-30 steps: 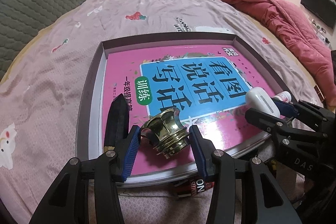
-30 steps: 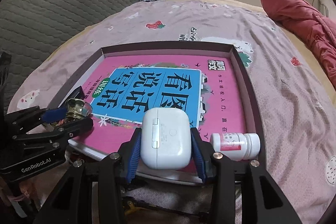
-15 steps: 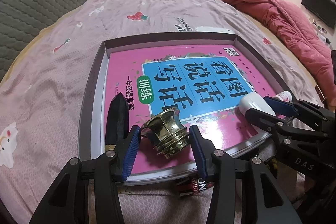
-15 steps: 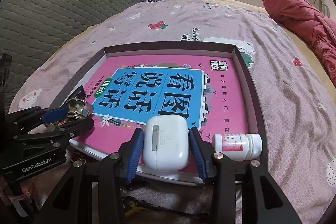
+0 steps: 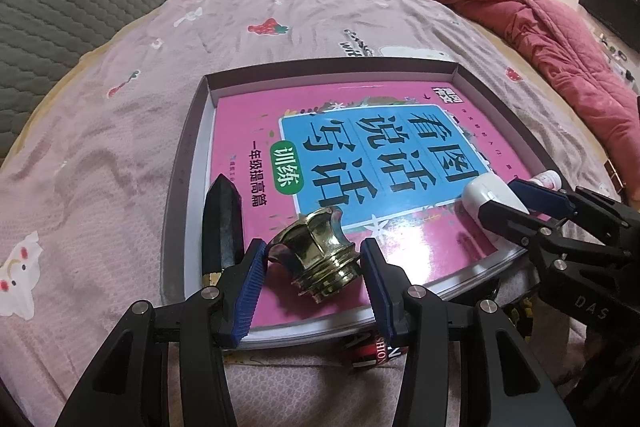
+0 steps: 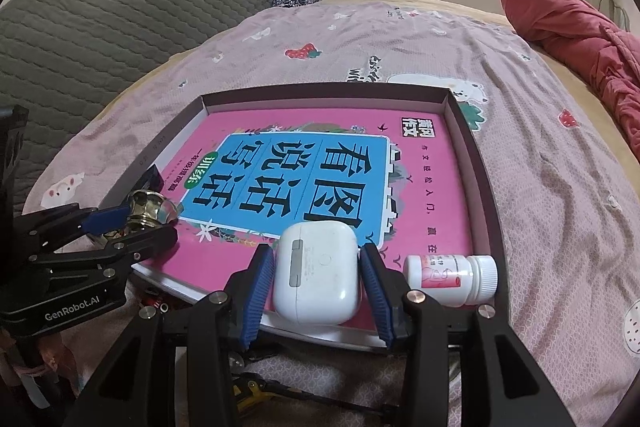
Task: Organize rigid objects
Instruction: 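Lower the doorknob onto the pink book while the right tool lowers the earbud case beside it, then open both tools to release the doorknob and earbud case in the box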
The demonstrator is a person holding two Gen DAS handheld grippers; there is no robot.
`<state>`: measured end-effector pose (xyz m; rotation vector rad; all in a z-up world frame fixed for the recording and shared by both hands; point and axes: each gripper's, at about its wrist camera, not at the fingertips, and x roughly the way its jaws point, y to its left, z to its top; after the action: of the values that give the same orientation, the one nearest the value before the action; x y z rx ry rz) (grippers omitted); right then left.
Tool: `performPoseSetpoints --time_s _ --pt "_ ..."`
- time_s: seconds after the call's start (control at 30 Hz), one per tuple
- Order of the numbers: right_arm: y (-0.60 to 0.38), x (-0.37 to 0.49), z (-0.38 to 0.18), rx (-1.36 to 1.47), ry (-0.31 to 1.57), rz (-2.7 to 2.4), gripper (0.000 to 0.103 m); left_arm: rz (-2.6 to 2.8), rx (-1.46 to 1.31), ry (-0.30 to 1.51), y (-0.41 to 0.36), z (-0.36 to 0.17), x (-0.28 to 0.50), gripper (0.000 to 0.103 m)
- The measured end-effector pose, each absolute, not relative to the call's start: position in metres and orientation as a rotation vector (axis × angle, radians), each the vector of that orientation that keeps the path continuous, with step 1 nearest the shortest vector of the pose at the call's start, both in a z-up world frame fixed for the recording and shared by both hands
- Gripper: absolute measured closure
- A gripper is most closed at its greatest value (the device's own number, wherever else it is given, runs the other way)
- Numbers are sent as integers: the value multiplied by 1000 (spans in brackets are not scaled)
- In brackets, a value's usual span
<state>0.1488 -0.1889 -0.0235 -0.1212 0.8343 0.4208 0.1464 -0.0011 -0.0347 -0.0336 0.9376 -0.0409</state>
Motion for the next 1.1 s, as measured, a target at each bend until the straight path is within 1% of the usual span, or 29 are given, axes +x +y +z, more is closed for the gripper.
performPoseSetpoints --time_s 0.53,0.63,0.67,0.7,0.73,0.93,1.1 --pt "-188 145 -16 -133 800 433 56 -2 -34 959 2 -31 142 51" --pt "-188 145 -15 -137 797 428 56 6 -35 965 3 -30 142 50" --pt "-189 146 -15 -138 796 424 55 8 -34 966 3 -30 142 49" --pt "-190 146 -15 -137 795 419 51 12 -31 967 3 -29 141 48" --pt "-191 146 -15 -135 793 415 50 14 -30 968 3 -29 141 48" --pt "-198 147 -11 -114 783 406 50 14 -40 972 4 -27 139 48" --pt "-206 143 1 -100 723 406 50 8 -49 968 4 -22 134 43"
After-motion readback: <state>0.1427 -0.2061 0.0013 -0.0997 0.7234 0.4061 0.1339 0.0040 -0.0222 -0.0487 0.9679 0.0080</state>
